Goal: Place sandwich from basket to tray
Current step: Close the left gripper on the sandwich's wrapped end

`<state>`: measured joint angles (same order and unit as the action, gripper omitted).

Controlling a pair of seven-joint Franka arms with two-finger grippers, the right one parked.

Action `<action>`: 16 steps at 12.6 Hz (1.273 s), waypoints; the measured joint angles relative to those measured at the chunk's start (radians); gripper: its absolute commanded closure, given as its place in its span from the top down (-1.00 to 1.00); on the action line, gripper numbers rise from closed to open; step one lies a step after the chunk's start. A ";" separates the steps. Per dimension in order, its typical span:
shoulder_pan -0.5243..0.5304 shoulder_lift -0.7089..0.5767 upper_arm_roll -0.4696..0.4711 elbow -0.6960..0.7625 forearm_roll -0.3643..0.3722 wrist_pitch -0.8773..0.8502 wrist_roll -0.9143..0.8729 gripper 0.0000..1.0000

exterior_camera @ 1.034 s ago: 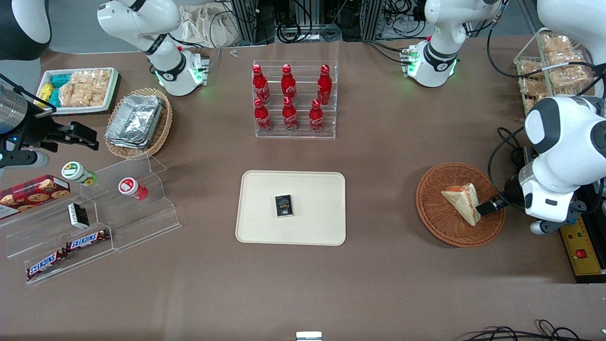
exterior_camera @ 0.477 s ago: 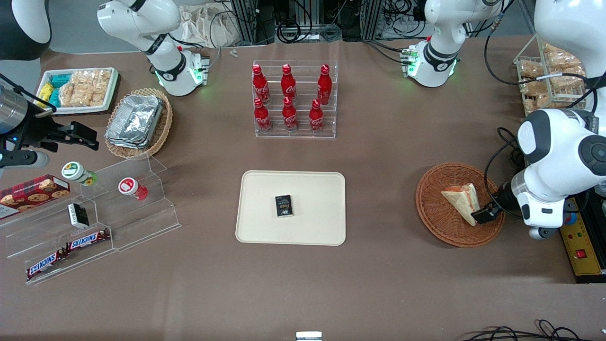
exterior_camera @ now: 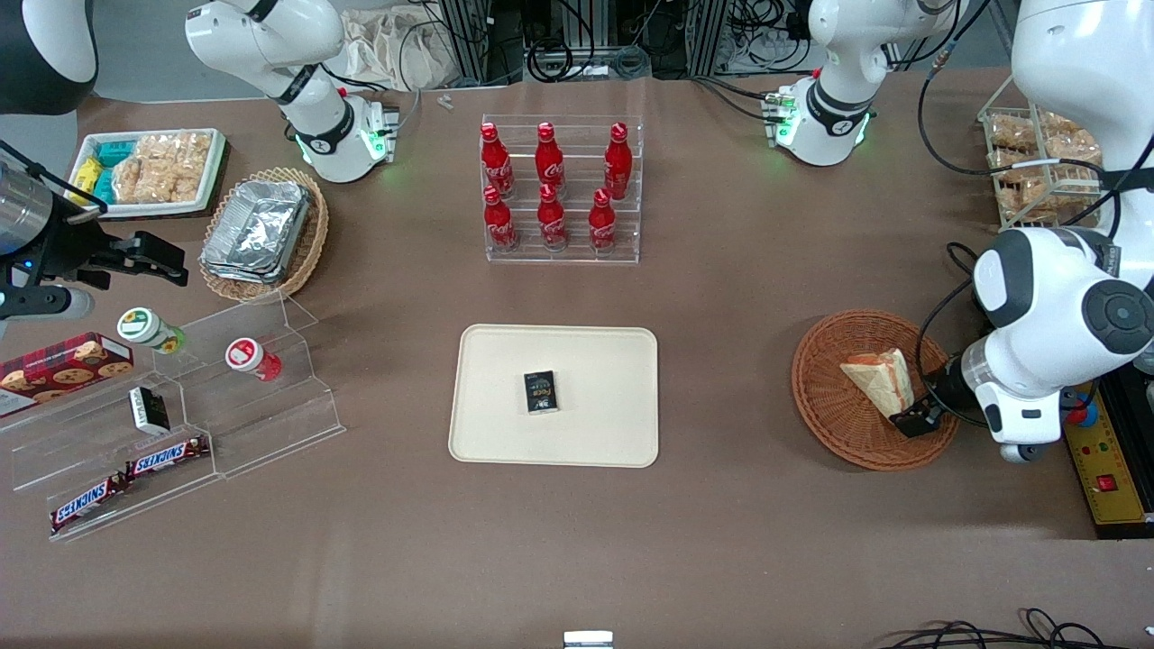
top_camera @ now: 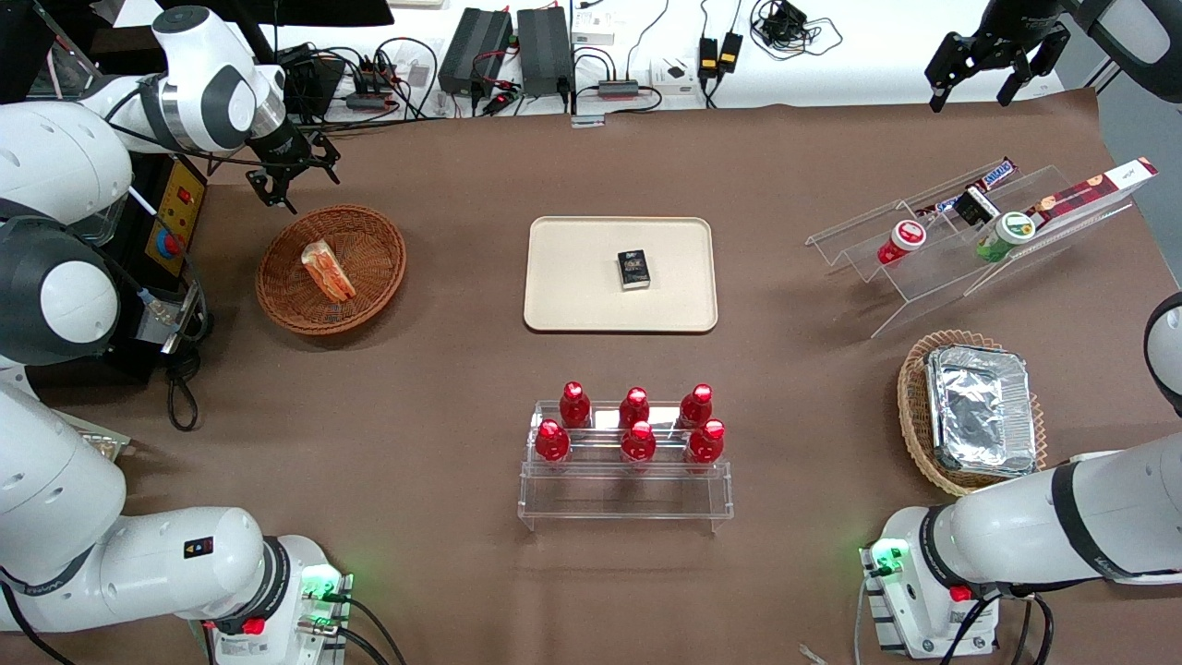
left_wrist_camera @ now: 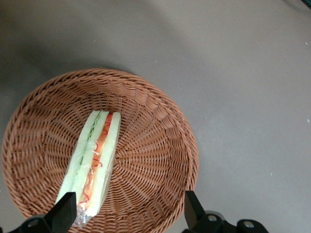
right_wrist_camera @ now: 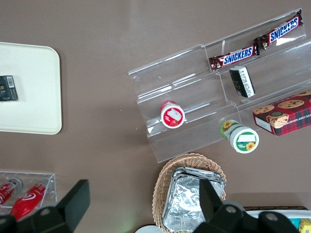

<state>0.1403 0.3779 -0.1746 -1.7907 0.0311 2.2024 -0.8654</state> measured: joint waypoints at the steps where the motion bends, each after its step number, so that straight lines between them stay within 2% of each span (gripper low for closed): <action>1: -0.001 0.014 -0.001 0.000 0.000 0.008 -0.034 1.00; 11: 0.047 0.044 0.008 -0.136 0.100 0.012 -0.082 1.00; 14: 0.048 0.045 0.008 -0.210 0.103 0.120 -0.082 0.96; 15: 0.048 0.045 0.007 -0.234 0.103 0.155 -0.085 0.54; 16: 0.048 0.047 0.005 -0.244 0.103 0.172 -0.097 -0.02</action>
<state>0.1880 0.4251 -0.1697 -2.0348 0.1339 2.3741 -0.9626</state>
